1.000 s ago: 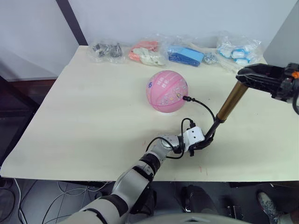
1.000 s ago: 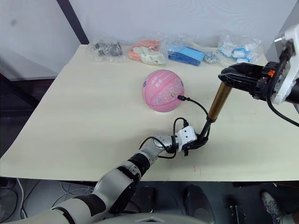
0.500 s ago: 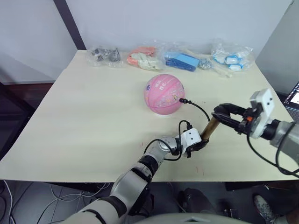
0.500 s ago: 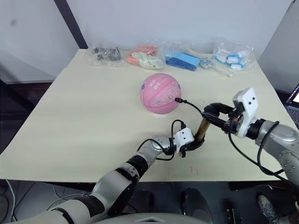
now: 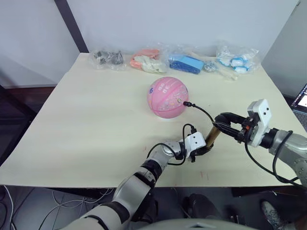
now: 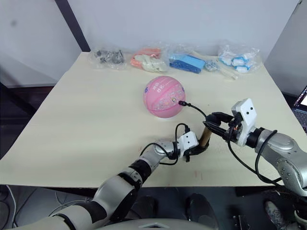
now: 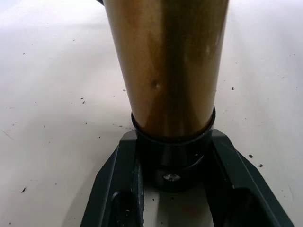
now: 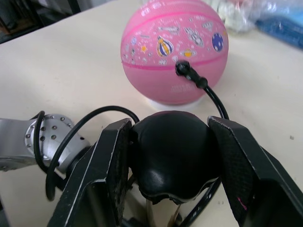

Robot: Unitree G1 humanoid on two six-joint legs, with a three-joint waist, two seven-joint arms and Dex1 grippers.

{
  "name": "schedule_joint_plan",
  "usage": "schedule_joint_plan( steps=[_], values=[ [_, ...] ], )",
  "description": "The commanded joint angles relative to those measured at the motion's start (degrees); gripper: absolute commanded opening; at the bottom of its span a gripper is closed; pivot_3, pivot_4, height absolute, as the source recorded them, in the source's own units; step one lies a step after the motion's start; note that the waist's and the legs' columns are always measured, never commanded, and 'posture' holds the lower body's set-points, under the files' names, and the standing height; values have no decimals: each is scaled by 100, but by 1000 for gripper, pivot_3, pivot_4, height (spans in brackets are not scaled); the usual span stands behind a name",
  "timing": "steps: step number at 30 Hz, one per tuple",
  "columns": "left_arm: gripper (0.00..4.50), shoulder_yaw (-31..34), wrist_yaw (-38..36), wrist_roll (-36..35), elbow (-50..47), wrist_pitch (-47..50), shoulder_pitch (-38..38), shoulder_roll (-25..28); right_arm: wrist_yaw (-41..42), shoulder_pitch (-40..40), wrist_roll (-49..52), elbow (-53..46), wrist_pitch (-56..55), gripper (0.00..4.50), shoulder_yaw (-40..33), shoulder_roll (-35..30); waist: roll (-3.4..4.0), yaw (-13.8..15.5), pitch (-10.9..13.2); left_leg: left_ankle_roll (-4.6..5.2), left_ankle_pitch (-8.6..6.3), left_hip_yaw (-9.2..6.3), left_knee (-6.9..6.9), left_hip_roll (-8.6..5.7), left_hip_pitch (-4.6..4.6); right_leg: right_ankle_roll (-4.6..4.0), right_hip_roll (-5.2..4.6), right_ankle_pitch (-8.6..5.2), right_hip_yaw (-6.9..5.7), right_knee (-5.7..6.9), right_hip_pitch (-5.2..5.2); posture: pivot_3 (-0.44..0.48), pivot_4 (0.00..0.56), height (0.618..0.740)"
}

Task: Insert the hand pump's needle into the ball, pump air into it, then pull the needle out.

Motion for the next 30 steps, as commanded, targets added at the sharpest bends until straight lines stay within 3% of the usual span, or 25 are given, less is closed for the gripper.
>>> schedule_joint_plan(
  steps=[1,6,10,21,25,30],
  values=[
    [1142,-137,-42,290,449,277,264,239,-210,-206,315,31,508,2062,-518,-212,15,10,15,0,0,1,2,-6,-3,1,-8,1,1,0,-14,0,150,740],
    [1142,-134,-49,283,458,278,249,196,-373,-1071,1330,16,1144,2062,-1368,-674,82,25,61,-13,10,13,15,-23,-76,13,-29,9,6,3,-82,0,150,740],
    [1142,-132,-43,267,463,283,231,176,-520,-1659,1759,222,1463,2062,-1715,-1042,71,31,77,-12,10,7,23,-39,-97,-2,-43,25,3,1,-92,0,150,740],
    [1142,-128,-31,259,483,279,201,173,-634,-3208,2253,847,1738,2062,-1866,-1930,94,27,133,-11,11,12,29,-53,-111,28,-58,21,7,0,-103,0,150,740],
    [1142,-129,-34,264,489,276,197,180,-648,-3199,2244,790,1793,2062,-1825,-1904,108,29,144,-11,11,24,41,-58,-135,19,-63,38,19,1,-123,0,150,740],
    [1142,-128,-43,259,488,278,188,176,-607,-2118,1847,265,1682,2062,-1581,-1509,91,35,134,-11,11,18,59,-58,-151,26,-62,44,16,2,-130,0,150,740]
  ],
)
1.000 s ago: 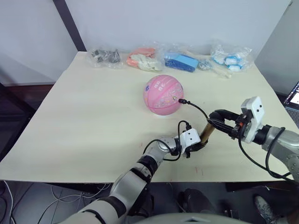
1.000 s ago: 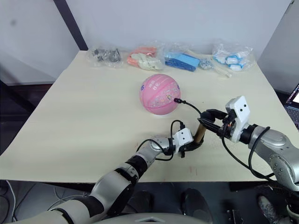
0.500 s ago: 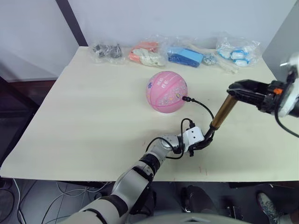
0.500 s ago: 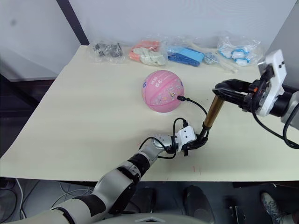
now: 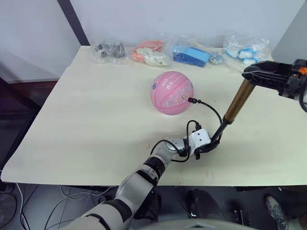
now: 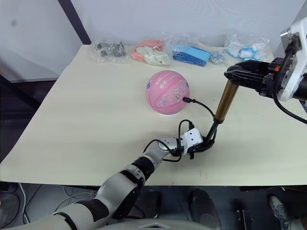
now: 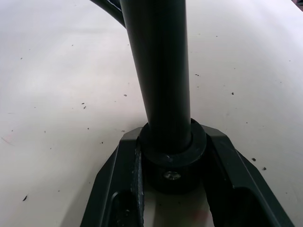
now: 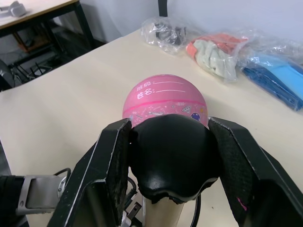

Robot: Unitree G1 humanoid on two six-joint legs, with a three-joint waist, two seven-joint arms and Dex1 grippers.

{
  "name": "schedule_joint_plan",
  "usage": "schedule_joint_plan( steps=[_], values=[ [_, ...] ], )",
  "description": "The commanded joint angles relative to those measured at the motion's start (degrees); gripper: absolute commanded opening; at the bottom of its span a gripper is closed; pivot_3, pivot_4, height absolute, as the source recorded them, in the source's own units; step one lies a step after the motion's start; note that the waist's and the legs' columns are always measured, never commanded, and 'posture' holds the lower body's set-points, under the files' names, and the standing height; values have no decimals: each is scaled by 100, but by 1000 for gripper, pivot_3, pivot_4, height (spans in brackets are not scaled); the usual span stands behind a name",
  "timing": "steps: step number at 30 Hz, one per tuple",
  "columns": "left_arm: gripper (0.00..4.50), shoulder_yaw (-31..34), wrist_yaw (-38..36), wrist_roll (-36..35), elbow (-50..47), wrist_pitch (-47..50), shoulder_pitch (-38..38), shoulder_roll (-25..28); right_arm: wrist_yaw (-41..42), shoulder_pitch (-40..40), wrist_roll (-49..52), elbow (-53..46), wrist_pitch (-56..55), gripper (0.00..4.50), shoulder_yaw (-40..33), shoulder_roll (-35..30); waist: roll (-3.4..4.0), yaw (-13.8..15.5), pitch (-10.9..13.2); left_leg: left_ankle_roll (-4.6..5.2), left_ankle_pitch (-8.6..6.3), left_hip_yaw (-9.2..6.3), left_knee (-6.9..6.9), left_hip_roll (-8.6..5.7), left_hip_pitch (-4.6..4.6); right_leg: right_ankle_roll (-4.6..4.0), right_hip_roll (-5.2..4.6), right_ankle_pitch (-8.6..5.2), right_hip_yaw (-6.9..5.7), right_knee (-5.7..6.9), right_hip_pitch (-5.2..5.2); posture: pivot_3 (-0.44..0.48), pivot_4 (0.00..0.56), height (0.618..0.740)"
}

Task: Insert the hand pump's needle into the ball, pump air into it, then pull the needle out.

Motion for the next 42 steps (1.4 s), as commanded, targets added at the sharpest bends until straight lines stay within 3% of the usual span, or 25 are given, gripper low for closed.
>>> schedule_joint_plan(
  steps=[1,7,12,20,29,35,38,42],
  values=[
    [1142,-138,7,326,588,336,305,299,-201,745,-655,-400,-477,2062,-158,286,-26,-5,-16,0,0,-4,-1,0,1,0,2,0,-3,0,2,0,150,740],
    [1142,-138,15,323,587,329,321,317,-170,2023,-1637,-671,-1193,2062,821,1011,-68,-36,-54,0,-1,3,0,7,54,25,7,-15,0,1,49,0,150,740],
    [1142,-130,23,314,569,340,323,355,-51,2771,-2592,-160,-1834,2062,2144,1857,-120,-50,-133,0,-1,-3,-8,37,68,21,38,-16,-5,2,54,0,150,740],
    [1142,-120,28,305,532,364,347,383,301,3042,-3618,434,-2341,2062,2889,2344,-126,-139,-196,-3,-3,-6,-59,61,163,-18,59,-41,-4,1,146,0,150,740],
    [1142,-128,27,313,541,360,362,378,376,2615,-3180,-79,-2038,2062,1849,1952,-115,-135,-199,-4,-2,-25,-64,61,158,-22,63,-43,-21,1,145,0,150,740],
    [1142,-132,25,318,545,352,364,346,220,1733,-2080,-453,-1305,2062,602,1447,-49,-93,-117,-7,2,-23,-58,38,141,-18,34,-40,-25,-1,113,0,150,740],
    [1142,-129,16,319,547,353,363,347,121,1254,-1666,-401,-1003,2062,168,1209,-16,-68,-95,-8,3,-13,-51,27,89,-12,24,-36,-19,1,61,0,150,740],
    [1142,-127,8,318,542,355,370,347,52,402,-1092,-117,-596,2062,-347,685,-12,-37,-49,-8,4,-13,-35,6,54,-18,7,-13,-13,1,36,0,150,740]
  ],
)
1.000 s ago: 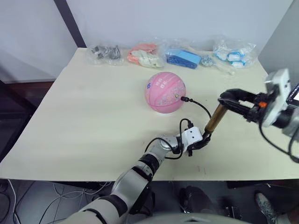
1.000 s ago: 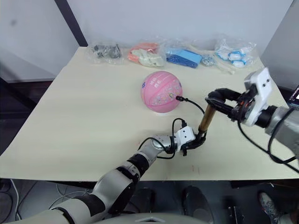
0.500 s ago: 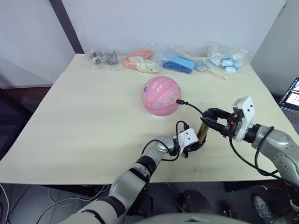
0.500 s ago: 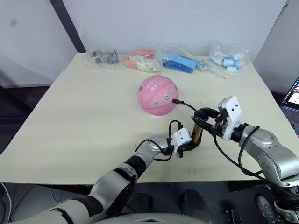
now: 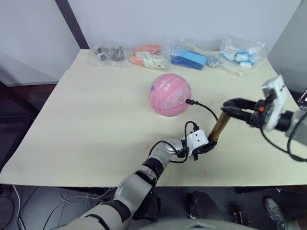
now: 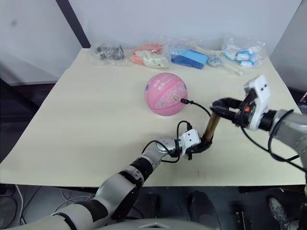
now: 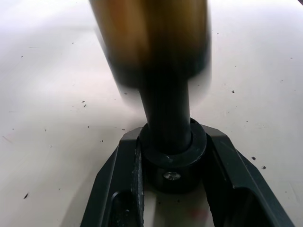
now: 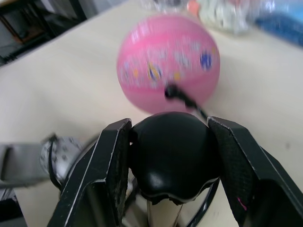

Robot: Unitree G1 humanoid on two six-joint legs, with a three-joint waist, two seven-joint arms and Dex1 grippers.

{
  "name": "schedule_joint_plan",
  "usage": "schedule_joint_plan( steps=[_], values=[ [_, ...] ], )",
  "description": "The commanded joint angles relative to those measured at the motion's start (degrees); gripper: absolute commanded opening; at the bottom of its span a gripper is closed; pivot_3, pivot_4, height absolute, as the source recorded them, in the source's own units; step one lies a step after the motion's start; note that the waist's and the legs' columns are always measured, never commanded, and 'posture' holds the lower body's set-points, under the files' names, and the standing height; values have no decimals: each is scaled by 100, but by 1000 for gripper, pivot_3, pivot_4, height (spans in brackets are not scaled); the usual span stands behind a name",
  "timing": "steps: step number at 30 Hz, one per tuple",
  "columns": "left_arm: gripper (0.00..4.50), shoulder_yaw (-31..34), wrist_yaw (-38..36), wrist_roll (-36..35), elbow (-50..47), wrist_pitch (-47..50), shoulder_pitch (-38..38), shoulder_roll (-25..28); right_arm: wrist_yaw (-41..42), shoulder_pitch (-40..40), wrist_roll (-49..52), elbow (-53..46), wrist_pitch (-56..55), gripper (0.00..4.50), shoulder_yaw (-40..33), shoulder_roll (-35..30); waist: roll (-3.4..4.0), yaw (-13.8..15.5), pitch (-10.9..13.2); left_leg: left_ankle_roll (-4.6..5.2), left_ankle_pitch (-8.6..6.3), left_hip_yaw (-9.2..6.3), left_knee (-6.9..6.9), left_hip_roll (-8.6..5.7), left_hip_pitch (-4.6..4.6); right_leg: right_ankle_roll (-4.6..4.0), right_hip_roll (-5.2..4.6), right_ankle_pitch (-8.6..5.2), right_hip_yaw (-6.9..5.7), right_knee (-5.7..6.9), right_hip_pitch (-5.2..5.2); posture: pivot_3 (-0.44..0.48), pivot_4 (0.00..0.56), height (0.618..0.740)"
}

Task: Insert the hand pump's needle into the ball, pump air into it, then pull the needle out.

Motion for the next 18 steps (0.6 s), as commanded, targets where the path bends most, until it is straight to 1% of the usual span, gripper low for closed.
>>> schedule_joint_plan(
  steps=[1,3,9,12,15,18],
  values=[
    [1142,-152,8,331,521,316,321,292,-272,-729,294,207,116,2062,-956,-547,0,13,24,0,0,3,0,-2,-1,2,-3,1,2,0,-1,0,150,740],
    [1142,-151,9,326,522,317,319,287,-260,-896,410,311,215,2062,-1004,-705,-14,19,32,0,0,4,1,-4,-4,5,-5,1,3,-3,-3,0,150,740],
    [1142,-147,17,319,524,317,323,274,-226,-1411,539,628,250,2062,-1032,-1108,-11,18,40,1,0,9,1,-3,-6,13,-6,-2,6,-4,-5,0,150,740],
    [1142,-145,17,313,524,314,327,271,-184,-1525,540,726,257,2062,-1013,-1229,-15,24,44,1,0,7,1,-3,-7,22,-6,-7,6,-3,-5,0,150,740],
    [1142,-147,18,313,521,311,336,270,-154,-1360,537,643,267,2062,-1000,-1231,-12,25,45,1,0,13,1,-3,-7,20,-7,-5,11,-3,-6,0,150,740],
    [1142,-150,14,312,520,307,333,263,-83,-686,244,378,167,2062,-826,-1081,-16,37,42,1,0,11,1,-3,-6,20,-7,-5,10,-4,-6,0,150,740]
  ],
)
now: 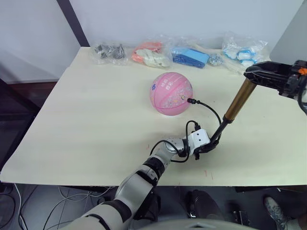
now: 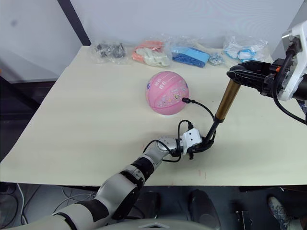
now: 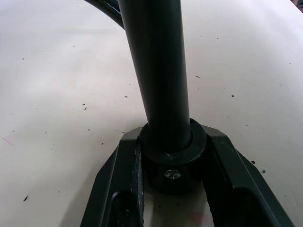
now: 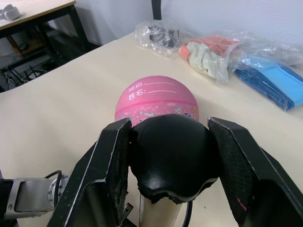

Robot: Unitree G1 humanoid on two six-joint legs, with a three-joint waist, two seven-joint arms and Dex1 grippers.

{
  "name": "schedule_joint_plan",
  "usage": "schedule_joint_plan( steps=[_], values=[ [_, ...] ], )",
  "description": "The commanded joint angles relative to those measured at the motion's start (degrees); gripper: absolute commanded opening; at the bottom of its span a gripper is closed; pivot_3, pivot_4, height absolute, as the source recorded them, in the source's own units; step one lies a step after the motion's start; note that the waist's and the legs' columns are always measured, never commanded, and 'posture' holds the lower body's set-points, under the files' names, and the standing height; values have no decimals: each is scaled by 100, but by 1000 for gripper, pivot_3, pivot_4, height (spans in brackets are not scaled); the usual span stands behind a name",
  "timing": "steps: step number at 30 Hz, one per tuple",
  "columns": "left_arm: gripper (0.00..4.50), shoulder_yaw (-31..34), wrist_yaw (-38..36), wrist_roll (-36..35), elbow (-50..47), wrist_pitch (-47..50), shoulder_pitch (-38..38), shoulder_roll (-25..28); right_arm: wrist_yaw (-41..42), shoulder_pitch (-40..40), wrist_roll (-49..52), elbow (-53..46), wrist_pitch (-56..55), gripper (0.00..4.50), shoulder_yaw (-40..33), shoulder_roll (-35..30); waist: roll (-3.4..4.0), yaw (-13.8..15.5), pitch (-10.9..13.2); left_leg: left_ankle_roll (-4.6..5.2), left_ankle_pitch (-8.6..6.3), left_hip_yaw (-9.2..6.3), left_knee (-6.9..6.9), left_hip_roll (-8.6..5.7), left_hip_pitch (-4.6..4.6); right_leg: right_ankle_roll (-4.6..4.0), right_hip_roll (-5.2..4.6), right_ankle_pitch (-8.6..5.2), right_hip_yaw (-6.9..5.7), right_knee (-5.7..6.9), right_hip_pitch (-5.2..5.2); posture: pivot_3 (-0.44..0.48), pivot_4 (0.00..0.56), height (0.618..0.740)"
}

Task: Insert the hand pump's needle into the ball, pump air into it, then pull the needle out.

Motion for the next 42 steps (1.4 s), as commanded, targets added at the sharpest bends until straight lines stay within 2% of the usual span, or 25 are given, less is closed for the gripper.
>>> schedule_joint_plan(
  steps=[1,8,10,18,21,23,25,32,39,42],
  values=[
    [1142,-145,14,325,554,307,351,295,-156,691,-659,-325,-431,2062,-286,33,-19,13,-12,0,0,-5,0,0,-1,0,1,0,-3,0,1,0,150,740],
    [1142,-154,11,322,546,306,357,301,-238,2080,-1416,-572,-1179,2062,455,630,-85,-3,-72,0,0,-8,1,6,15,9,8,-5,-7,2,23,0,150,740],
    [1142,-153,-1,326,543,297,369,323,-292,2387,-1780,-449,-1448,2062,984,948,-103,-16,-98,0,0,-10,1,17,18,8,17,-5,-10,2,28,0,150,740],
    [1142,-139,12,325,543,298,363,336,-167,2959,-2915,135,-2097,2062,2476,1743,-122,-27,-152,-1,-1,-8,-13,44,69,2,49,-8,-5,2,48,0,150,740],
    [1142,-134,21,323,535,301,371,341,-52,3136,-3208,116,-2189,2061,2774,1790,-128,-42,-164,-2,-2,-7,-21,50,94,-10,54,-15,-4,2,68,0,150,740],
    [1142,-130,23,320,532,306,375,348,-44,3203,-3191,41,-2192,2061,2741,1854,-124,-53,-174,-3,-3,-7,-36,53,110,-24,53,-25,-7,-1,109,0,150,740],
    [1142,-132,19,321,526,303,392,362,-94,3196,-2996,-94,-2114,2061,2510,1942,-146,-70,-188,-3,-4,-20,-39,65,110,-32,60,-31,-21,-1,111,0,150,740],
    [1142,-142,15,324,522,306,405,335,-129,2841,-2536,-324,-1870,2061,1701,1802,-115,-70,-177,-4,-3,-40,-37,61,107,-34,61,-31,-35,-1,109,0,150,740],
    [1142,-139,-10,324,521,300,411,329,-359,1541,-1227,-620,-1014,2061,254,1284,-18,-39,-68,-4,-1,-29,-27,36,91,-23,30,-25,-33,0,82,0,150,740],
    [1142,-143,-20,321,501,315,419,333,-466,1021,-870,-525,-695,2061,-83,994,20,-22,-45,-23,13,-19,-13,27,13,-10,27,-14,-21,8,6,0,150,740]
  ],
)
